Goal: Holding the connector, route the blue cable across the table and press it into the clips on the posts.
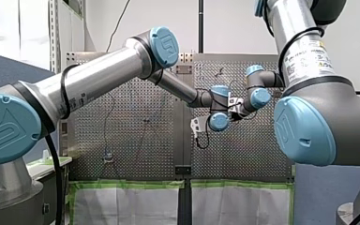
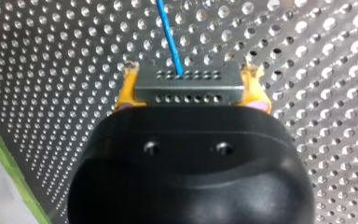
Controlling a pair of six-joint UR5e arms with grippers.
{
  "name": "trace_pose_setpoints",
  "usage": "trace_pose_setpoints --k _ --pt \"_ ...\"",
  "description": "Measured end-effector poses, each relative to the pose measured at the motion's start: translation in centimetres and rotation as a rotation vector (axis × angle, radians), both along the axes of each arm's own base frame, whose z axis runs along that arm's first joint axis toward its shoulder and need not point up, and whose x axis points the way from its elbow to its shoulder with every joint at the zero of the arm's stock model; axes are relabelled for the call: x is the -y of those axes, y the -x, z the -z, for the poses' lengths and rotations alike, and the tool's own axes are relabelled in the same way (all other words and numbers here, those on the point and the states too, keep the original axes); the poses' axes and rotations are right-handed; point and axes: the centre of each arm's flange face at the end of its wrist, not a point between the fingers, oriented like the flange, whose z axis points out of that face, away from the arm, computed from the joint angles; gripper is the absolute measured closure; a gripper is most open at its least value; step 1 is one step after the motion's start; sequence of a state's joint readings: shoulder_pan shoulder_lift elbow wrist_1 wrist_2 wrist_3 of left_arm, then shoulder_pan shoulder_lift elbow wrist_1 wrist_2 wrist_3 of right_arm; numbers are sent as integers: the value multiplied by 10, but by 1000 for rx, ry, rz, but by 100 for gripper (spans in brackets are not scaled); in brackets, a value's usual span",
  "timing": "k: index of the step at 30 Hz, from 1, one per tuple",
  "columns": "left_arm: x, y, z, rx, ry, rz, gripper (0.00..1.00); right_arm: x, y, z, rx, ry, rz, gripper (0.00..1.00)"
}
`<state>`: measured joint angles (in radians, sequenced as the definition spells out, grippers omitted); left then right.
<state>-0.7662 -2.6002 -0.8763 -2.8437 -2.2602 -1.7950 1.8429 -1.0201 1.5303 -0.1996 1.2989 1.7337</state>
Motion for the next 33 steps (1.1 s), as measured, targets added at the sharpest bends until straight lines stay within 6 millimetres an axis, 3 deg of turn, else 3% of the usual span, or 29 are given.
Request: trace_pose_setpoints --k 3,4,6,7,8,9,10,11,12,13,19,33 --pt "-1 0 -1 -3 -6 -9 4 0 0 0 0 0 -1 100" --pt "-1 1 -1 -5 -10 -11 15 0 0 0 0 0 -1 100" --pt "-1 2 0 -8 -20 -18 20 0 0 -1 0 1 -2 100" --pt "-1 3 0 -10 -22 -21 28 0 0 -1 0 1 -2 100" --pt "-1 4 0 -11 -25 -25 56 0 0 -2 0 2 -4 100" --pt "-1 5 0 -12 -26 -26 56 0 0 -3 0 2 -5 100" --pt "-1 5 0 -14 -27 -28 76 0 -1 -3 0 1 -5 100" --pt "-1 6 -1 -16 -26 -29 89 0 -1 -4 -2 0 -6 100" --pt "-1 7 -1 -18 -24 -29 89 0 -1 -5 -3 0 -7 100" --pt "-1 8 -2 -20 -23 -29 100 0 0 -7 -4 0 -7 100" --pt "0 14 -15 -28 -7 -25 100 -3 -2 -21 0 15 -12 100" --pt "-17 33 -73 -15 30 -116 100 -17 -6 -75 21 67 -22 100"
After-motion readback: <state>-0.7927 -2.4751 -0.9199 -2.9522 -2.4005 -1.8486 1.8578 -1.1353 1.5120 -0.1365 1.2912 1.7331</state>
